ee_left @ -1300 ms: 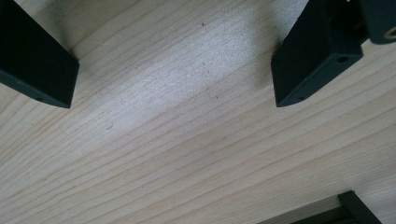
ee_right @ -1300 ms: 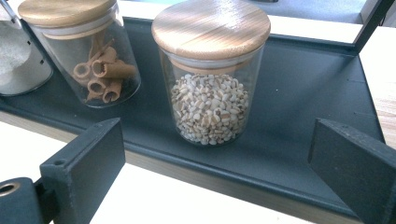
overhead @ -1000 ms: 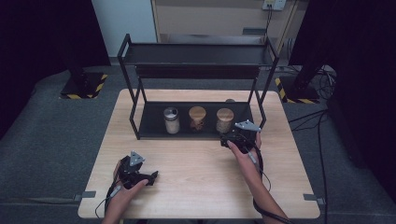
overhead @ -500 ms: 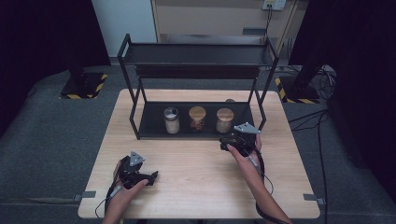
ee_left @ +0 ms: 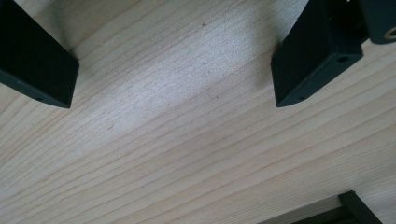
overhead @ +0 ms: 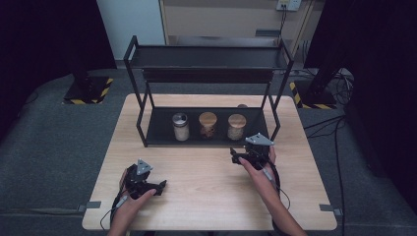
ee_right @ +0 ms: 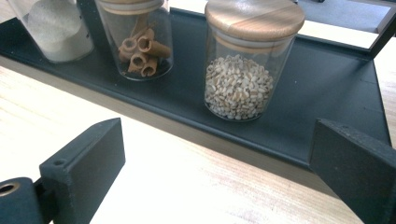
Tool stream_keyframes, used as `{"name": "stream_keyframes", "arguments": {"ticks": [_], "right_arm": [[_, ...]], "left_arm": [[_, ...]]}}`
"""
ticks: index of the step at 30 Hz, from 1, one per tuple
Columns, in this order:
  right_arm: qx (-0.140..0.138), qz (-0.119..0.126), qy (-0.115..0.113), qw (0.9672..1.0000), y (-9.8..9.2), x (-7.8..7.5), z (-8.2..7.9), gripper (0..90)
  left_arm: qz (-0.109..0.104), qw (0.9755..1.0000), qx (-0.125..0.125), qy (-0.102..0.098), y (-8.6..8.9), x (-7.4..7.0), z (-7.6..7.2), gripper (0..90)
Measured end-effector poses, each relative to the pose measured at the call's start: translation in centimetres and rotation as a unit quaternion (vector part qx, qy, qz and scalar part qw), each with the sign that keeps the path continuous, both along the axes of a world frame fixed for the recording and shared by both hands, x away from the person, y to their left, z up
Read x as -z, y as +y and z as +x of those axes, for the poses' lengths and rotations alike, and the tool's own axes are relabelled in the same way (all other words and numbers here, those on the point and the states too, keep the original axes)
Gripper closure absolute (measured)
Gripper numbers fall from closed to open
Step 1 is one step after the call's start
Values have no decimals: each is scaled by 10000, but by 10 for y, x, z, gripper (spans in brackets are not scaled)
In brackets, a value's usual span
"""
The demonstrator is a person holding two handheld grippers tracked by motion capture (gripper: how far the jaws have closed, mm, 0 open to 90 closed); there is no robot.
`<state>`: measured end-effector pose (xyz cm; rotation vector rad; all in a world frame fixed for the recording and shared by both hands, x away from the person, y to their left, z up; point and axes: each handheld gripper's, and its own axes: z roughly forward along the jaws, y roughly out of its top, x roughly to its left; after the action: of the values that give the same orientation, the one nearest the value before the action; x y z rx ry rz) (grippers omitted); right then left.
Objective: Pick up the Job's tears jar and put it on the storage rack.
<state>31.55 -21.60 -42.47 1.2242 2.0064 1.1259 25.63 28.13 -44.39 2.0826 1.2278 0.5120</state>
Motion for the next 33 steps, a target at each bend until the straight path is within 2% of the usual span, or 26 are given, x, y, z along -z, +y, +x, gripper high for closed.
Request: {"name": "stream_keyframes", "arguments": {"ticks": [16,33], "right_arm": [[-66,8,50,10000,-12,5,-12,41],[-189,37,43,9998,-16,7,-26,40]], "left_arm": [[0,10000,-1,-1,0,0,0,0],[1,10000,0,0,0,0,0,0]]}}
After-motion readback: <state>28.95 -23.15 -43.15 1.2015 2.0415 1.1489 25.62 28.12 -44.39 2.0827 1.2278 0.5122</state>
